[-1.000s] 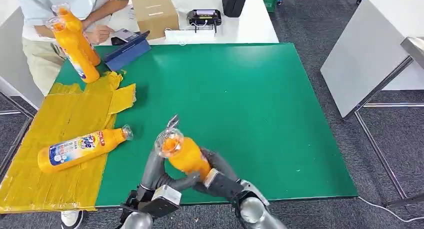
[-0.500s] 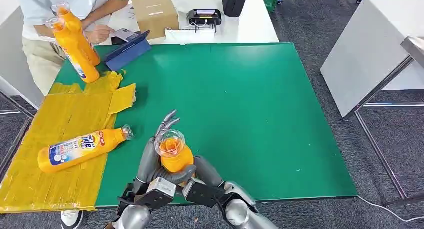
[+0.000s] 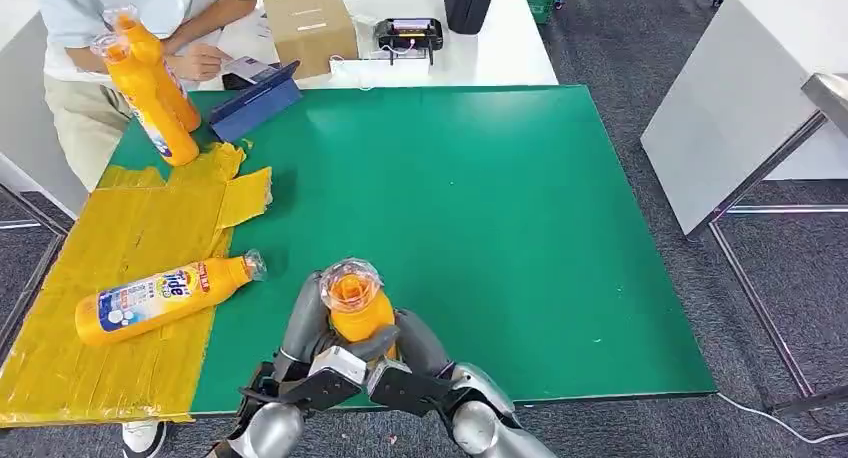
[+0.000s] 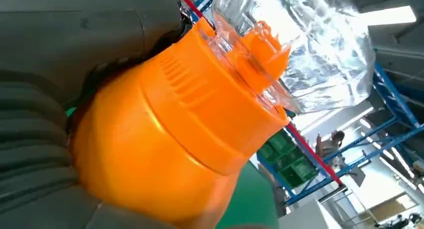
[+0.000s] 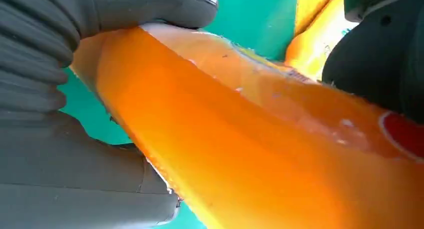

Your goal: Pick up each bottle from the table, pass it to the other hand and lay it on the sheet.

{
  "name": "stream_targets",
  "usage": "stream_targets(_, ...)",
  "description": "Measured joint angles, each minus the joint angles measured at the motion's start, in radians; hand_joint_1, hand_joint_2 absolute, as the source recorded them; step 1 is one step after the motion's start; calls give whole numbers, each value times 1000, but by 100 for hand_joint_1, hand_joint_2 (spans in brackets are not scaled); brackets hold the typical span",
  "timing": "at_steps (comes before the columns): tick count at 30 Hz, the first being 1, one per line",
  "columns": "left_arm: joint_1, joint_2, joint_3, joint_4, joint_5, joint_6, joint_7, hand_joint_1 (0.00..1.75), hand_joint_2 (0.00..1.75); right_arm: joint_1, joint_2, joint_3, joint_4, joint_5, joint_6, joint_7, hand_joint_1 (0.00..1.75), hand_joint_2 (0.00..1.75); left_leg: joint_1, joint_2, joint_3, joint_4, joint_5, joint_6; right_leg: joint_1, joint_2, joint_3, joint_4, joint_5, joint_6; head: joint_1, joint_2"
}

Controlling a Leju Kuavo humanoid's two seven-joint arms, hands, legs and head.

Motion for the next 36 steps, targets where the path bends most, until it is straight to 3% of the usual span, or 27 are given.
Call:
stream_targets(6, -9, 0, -5, 4, -10, 0, 1, 175, 175, 10, -1, -9, -15, 13, -17, 5, 175, 175, 0, 0, 0, 0, 0, 0, 0, 0, 0, 0, 0, 0, 0, 0)
stream_targets(7, -12, 0, -5, 4, -13, 2, 1, 175, 175, 12, -2, -11, -19, 16, -22, 5, 122, 175, 0, 0, 0, 0, 0, 0, 0, 0, 0, 0, 0, 0, 0, 0)
stream_targets(8, -13, 0, -5, 3, -17, 5, 2, 175, 175, 14, -2, -13, -23, 17, -27, 5, 93, 175, 0, 0, 0, 0, 0, 0, 0, 0, 0, 0, 0, 0, 0, 0)
stream_targets(9, -15, 0, -5, 3, -18, 6, 2, 175, 175, 17, -2, -16, -27, 18, -32, 5, 7, 175, 0, 0, 0, 0, 0, 0, 0, 0, 0, 0, 0, 0, 0, 0)
stream_targets(10, -17, 0, -5, 2, -20, 6, 2, 175, 175, 19, -2, -18, -32, 18, -34, 6, 0, 175, 0, 0, 0, 0, 0, 0, 0, 0, 0, 0, 0, 0, 0, 0)
stream_targets(23, -36, 23, 21, -8, -213, 89, 73, 175, 175, 59, 4, -57, -153, -48, -76, -43, 0, 175, 0, 0, -1, 0, 0, 0, 0, 0, -1, 0, 0, 0, 0, 0)
stream_targets(30, -51, 66, 62, -34, -676, 147, 275, 175, 175, 102, -5, -123, -329, -93, -125, -85, 0, 175, 0, 1, -1, 0, 0, 0, 0, 0, -2, 0, 0, 0, 0, 0)
stream_targets(36, -60, 102, 102, -53, -837, 152, 351, 175, 175, 132, -21, -172, -441, -101, -141, -95, 0, 175, 0, 1, -1, 0, 0, 0, 0, 0, -2, 0, 0, 0, 0, 0)
